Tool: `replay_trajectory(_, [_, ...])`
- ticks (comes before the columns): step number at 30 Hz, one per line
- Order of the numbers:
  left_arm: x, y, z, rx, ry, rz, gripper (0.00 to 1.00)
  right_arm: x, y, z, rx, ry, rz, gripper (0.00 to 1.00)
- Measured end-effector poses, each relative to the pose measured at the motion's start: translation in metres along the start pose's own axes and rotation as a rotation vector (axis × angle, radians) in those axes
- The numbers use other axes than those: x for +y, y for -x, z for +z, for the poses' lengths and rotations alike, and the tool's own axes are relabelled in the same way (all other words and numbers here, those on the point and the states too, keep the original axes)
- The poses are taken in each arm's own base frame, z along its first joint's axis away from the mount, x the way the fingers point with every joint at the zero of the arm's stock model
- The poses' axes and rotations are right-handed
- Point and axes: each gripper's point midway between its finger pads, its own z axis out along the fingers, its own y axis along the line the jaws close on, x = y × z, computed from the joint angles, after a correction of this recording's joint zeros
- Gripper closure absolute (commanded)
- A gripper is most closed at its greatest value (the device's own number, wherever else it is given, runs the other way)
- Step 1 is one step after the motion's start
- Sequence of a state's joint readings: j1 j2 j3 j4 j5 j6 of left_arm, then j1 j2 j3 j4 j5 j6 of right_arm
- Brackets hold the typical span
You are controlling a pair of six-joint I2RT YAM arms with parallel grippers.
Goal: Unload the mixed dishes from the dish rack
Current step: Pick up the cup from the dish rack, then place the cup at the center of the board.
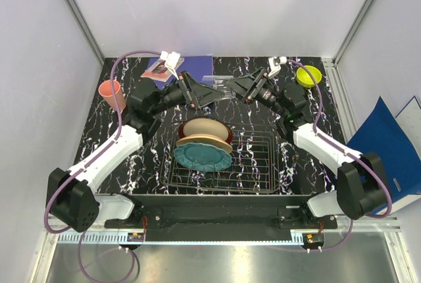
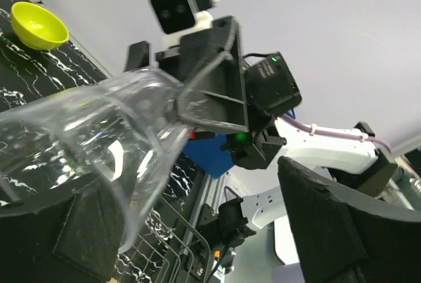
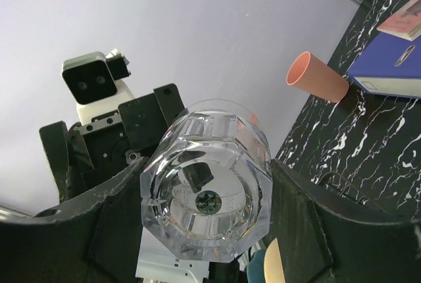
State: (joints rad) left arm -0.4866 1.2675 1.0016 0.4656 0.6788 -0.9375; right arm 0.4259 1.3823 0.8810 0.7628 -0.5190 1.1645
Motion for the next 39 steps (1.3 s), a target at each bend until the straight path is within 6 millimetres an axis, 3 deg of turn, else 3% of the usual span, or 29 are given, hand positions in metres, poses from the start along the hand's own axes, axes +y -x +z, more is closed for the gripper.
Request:
replay_trajectory(1, [-0.001,-0.001,0.001,0.003,-0.004,0.005,0.43,-0.001,-0.001,0.000,0.005,-0.001,0.009,1.00])
replay_trajectory(3, [0.001,-0.001,0.000,0.005,0.003,0.011,0.62,0.002,-0.002,0.000,0.013,0.013,0.018,1.00])
replay_trajectory(4, [0.003,-0.001,0.000,0.005,0.010,0.013,0.80,0.006,-0.003,0.000,0.016,0.027,0.013,1.00])
replay_trajectory(5, [0.005,0.000,-0.001,0.004,0.017,0.018,0.87,0.009,-0.003,0.000,0.018,0.039,0.011,0.99])
replay_trajectory(7, [0.007,0.000,-0.001,0.005,0.023,0.012,1.00,0.014,-0.002,0.000,0.016,0.055,0.014,0.83])
replay_trajectory(8, [0.004,0.000,-0.001,0.006,0.015,0.014,1.00,0.014,-0.002,0.000,0.016,0.055,0.022,0.52])
replay_trajectory(12, [-0.006,0.000,-0.004,0.016,0.021,0.031,1.00,0.020,-0.005,-0.002,0.028,0.062,0.031,0.06])
replay_trajectory(15, [-0.002,0.007,-0.010,0.007,0.114,0.071,1.00,0.016,-0.005,-0.007,0.013,0.000,-0.027,0.00])
replay_trajectory(18, [0.018,0.035,-0.031,-0.065,0.307,0.106,1.00,0.014,0.004,-0.020,-0.034,-0.093,-0.115,0.00])
replay_trajectory(20, [0.038,0.069,-0.056,-0.143,0.493,0.118,1.00,0.015,0.009,-0.033,-0.066,-0.159,-0.173,0.00])
replay_trajectory(23, [0.071,0.123,-0.115,-0.300,0.819,0.123,1.00,0.015,0.018,-0.050,-0.113,-0.245,-0.244,0.01])
replay_trajectory(26, [0.096,0.144,-0.177,-0.415,1.106,0.123,1.00,0.007,0.022,-0.064,-0.140,-0.327,-0.279,0.02])
replay_trajectory(29, [0.127,0.138,-0.238,-0.434,1.378,0.074,1.00,-0.009,0.018,-0.078,-0.144,-0.398,-0.295,0.02])
replay_trajectory(34, [0.183,0.121,-0.317,-0.407,1.691,-0.075,1.00,-0.046,-0.002,-0.096,-0.093,-0.501,-0.278,0.02])
replay_trajectory(37, [0.213,0.100,-0.349,-0.349,1.806,-0.184,1.00,-0.062,-0.011,-0.106,-0.069,-0.549,-0.277,0.02])
replay_trajectory(39, [0.227,0.085,-0.360,-0.302,1.852,-0.235,1.00,-0.067,-0.014,-0.111,-0.064,-0.565,-0.285,0.02])
